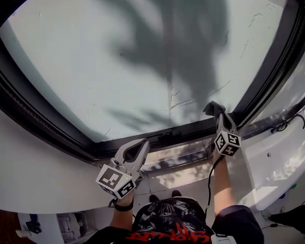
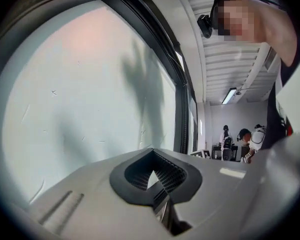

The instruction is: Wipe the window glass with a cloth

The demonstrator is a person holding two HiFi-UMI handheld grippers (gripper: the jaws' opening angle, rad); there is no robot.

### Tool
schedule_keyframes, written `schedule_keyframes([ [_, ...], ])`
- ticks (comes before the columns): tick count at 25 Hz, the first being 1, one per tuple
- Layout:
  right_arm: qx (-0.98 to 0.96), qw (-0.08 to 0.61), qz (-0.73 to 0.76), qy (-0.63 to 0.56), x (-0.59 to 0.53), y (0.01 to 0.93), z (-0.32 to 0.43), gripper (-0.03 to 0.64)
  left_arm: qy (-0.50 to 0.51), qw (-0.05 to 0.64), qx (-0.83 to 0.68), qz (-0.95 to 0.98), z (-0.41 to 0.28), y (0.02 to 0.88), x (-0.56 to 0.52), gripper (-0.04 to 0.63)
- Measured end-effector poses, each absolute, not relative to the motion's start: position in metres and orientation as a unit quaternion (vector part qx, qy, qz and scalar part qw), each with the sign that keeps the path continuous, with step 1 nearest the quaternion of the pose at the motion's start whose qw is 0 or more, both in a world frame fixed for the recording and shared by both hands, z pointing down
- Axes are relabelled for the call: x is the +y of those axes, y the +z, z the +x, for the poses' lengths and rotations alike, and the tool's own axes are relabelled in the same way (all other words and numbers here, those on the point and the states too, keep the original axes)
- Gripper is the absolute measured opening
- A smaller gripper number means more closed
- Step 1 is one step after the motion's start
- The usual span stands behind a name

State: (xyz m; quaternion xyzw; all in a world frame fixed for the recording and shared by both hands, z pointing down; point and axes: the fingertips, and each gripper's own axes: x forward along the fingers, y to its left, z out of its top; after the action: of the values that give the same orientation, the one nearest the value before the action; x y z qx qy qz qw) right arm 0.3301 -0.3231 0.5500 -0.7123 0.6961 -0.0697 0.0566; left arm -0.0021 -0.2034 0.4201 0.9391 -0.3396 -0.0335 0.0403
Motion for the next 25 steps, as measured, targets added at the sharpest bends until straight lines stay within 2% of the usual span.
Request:
schedule_keyframes([
  [5,0.629,0.056,-0.768,-0.106,-0.325,0.562,0.429,0.017,-0.025,0.044,-0.34,0.939,0.01,0.421,-0.201,0.004],
  [10,0.586,0.126,-0.795,-0.094,-0.323,0.543,0.454,0.017,-0.02,0.041,-0.357,0.933,0.0,0.418,-0.196,0.003],
  [13,0.592,0.148,-0.785,-0.105,-0.326,0.54,0.438,0.017,-0.024,0.039,-0.38,0.924,-0.02,0.416,-0.191,0.003],
  [18,0.698,0.122,-0.701,-0.082,-0.333,0.52,0.316,0.017,-0.038,0.037,-0.427,0.903,-0.059,0.418,-0.185,0.003],
  [25,0.897,0.038,-0.439,-0.025,-0.3,0.517,-0.001,0.017,-0.045,0.05,-0.506,0.86,-0.132,0.434,-0.16,0.003],
])
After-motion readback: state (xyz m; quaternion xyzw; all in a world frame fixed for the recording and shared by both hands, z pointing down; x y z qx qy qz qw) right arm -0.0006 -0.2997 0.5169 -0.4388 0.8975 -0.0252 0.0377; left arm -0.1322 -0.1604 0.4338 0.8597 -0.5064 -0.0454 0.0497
